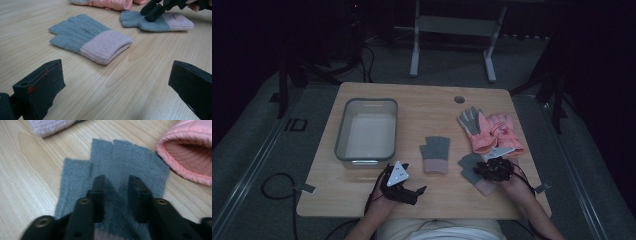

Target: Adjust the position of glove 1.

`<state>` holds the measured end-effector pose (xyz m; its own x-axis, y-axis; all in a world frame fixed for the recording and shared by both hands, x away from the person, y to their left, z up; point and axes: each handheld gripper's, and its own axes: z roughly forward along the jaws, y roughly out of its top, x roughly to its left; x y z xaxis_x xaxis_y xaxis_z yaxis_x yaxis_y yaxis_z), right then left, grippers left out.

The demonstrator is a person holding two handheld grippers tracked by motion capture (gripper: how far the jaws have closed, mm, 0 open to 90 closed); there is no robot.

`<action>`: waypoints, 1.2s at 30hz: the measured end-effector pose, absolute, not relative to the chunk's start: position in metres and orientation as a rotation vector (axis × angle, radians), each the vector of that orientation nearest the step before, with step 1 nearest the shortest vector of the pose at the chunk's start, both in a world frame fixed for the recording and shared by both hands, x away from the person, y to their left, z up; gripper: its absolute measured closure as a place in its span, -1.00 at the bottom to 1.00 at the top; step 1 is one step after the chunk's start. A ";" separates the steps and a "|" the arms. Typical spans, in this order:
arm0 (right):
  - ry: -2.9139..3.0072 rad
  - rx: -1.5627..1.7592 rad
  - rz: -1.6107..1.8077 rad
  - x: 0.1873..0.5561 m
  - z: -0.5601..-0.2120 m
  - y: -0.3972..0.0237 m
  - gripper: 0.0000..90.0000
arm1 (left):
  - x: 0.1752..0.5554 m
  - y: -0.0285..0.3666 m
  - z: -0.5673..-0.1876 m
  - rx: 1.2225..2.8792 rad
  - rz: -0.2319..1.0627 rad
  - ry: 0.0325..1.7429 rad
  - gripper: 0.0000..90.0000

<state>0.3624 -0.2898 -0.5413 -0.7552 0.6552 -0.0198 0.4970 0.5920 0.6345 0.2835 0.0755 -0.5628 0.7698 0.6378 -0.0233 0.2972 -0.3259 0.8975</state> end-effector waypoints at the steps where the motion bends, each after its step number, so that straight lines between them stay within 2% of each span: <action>1: 2.566 0.969 0.922 0.363 -0.542 -0.291 0.69 | 0.283 0.075 -0.563 1.925 0.411 0.710 -1.00; 3: 2.556 0.994 0.922 0.361 -0.541 -0.290 0.83 | 0.284 0.075 -0.563 1.925 0.410 0.709 -1.00; 6: 2.560 1.026 0.911 0.356 -0.538 -0.286 0.89 | 0.283 0.075 -0.563 1.923 0.410 0.710 -1.00; 11: 2.517 1.081 0.967 0.342 -0.522 -0.282 0.90 | 0.283 0.075 -0.563 1.924 0.411 0.709 -1.00; 15: 2.340 1.205 1.074 0.322 -0.488 -0.281 0.90 | 0.283 0.075 -0.563 1.921 0.418 0.710 -1.00; 20: 2.162 1.308 1.059 0.305 -0.469 -0.277 0.90 | 0.283 0.075 -0.563 1.922 0.421 0.708 -1.00; 26: 2.064 1.421 1.007 0.296 -0.479 -0.271 0.90 | 0.283 0.075 -0.563 1.923 0.423 0.705 -1.00; 36: 2.021 1.574 0.907 0.306 -0.523 -0.269 0.90 | 0.283 0.075 -0.563 1.925 0.420 0.702 -1.00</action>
<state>0.3062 -0.2687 -0.5230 -0.2700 0.9608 0.0633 0.6859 0.1458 0.7129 0.2826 0.0751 -0.5627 0.7707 0.6370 -0.0141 0.2883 -0.3289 0.8993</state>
